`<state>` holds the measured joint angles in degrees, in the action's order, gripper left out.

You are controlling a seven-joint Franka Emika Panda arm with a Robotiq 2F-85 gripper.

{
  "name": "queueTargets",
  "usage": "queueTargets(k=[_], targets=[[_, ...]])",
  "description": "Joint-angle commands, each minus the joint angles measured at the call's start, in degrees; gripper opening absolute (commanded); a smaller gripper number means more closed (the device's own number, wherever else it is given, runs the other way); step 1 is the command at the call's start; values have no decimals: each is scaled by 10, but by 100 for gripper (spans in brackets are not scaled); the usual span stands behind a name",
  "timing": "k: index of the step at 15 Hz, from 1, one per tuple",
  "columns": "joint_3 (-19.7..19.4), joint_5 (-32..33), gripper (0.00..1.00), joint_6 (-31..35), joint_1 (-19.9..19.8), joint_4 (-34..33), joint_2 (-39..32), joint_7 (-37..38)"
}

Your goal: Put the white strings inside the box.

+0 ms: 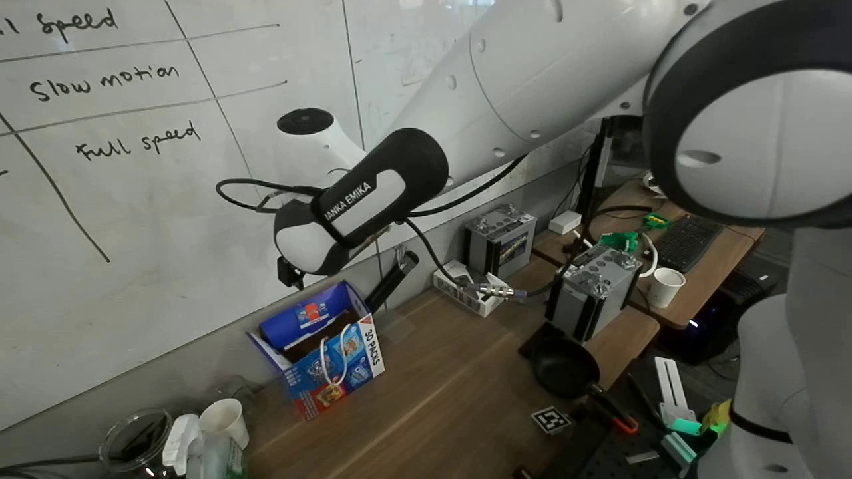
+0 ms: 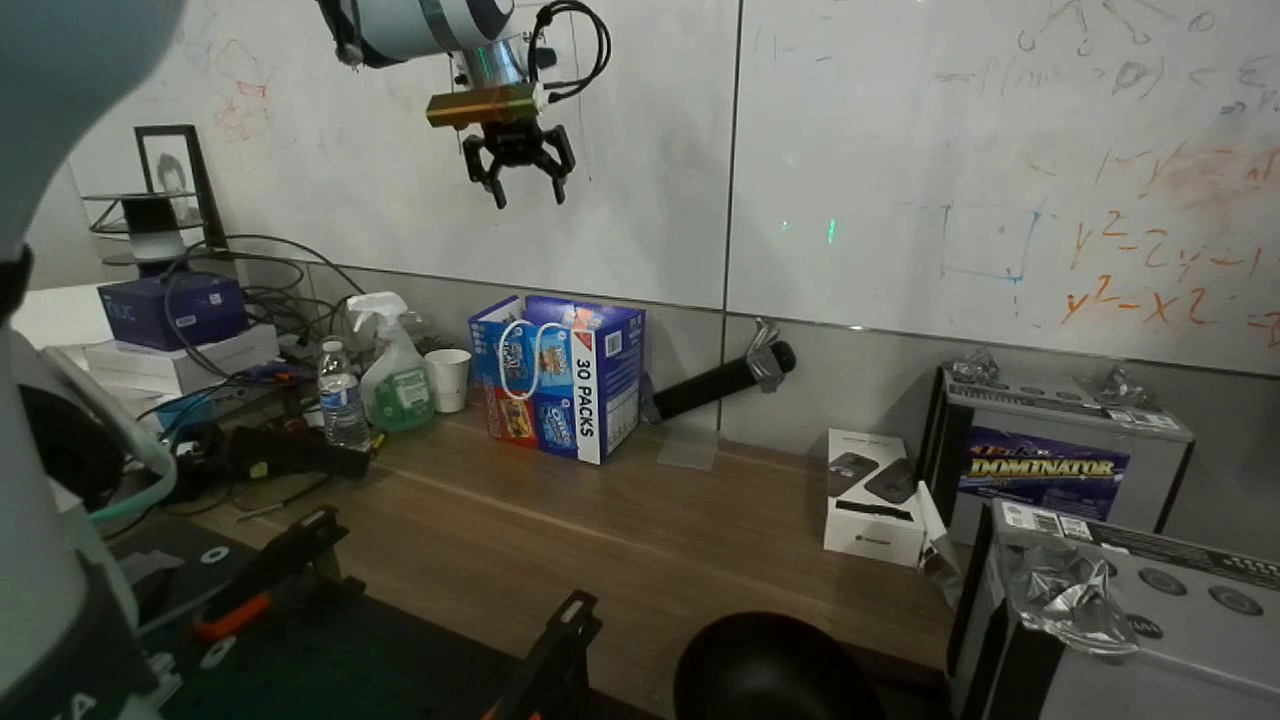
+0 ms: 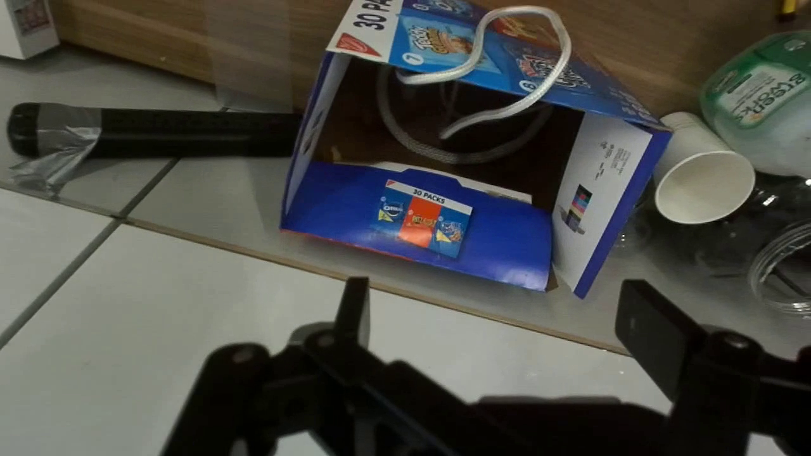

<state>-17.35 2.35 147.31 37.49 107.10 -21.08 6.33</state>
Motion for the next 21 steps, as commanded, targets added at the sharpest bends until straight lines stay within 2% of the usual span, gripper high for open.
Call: queueTargets(k=[1,3,6,11,15,18,21], targets=[[100,31,100,-15,-103,-76,-59,11],[117,65,100,-16,-129,-88,-74,29],[119,98,100,-72,-147,-89,-67,59],[157,83,100,-132,-180,-42,-35,69],[206,36,100,-155,-208,15,-14,48],[241,-16,100,-138,-229,80,-2,21],[256,-32,100,-72,-235,138,-5,8]])
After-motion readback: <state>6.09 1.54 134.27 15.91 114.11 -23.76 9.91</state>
